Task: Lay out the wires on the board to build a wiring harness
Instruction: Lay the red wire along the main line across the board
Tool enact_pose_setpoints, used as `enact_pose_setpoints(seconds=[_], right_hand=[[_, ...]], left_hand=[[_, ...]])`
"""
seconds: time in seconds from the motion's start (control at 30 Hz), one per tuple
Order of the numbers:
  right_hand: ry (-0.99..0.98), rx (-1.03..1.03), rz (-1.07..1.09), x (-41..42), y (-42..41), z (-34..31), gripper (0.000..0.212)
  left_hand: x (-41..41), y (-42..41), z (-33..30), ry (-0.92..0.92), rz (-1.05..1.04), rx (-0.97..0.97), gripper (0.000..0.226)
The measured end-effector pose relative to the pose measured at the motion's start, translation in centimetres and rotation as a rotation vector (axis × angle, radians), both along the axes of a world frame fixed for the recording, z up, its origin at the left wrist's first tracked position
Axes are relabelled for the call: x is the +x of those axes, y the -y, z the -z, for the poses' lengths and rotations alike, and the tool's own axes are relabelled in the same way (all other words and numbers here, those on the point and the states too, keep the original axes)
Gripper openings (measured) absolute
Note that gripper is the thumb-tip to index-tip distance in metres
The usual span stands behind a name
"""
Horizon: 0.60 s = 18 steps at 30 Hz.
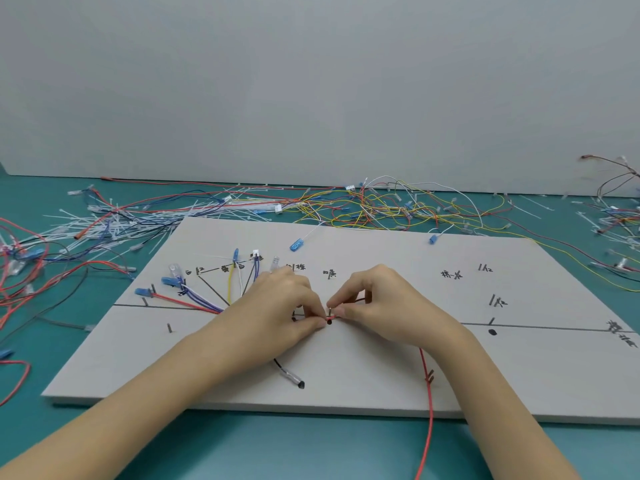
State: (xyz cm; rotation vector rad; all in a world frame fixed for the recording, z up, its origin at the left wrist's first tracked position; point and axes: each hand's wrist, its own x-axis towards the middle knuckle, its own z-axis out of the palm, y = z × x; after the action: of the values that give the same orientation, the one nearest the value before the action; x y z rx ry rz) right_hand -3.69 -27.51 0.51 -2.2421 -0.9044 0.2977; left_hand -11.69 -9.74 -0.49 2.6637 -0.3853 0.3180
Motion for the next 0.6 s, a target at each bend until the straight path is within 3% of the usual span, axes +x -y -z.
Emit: enact_pose_setpoints(seconds=[0.4,0.5,0.6], right_hand=[[-0.257,-0.001,0.098,0.2,3.0,-2.0,0.010],[-0.306,-0.055,0.120,0.0,3.1,-2.7,0.010],[-0.306,-0.115,0.128,0.0,3.4,-3.5,0.007]], left_hand=[[0.1,0.9,0.1,0.021,-0.006,-0.029,0.006],[0.2,1.4,0.0,-0.006,0.023,-0.074,0.023],[0.5,2.1,0.1,0.024,0.040,0.039,0.027]])
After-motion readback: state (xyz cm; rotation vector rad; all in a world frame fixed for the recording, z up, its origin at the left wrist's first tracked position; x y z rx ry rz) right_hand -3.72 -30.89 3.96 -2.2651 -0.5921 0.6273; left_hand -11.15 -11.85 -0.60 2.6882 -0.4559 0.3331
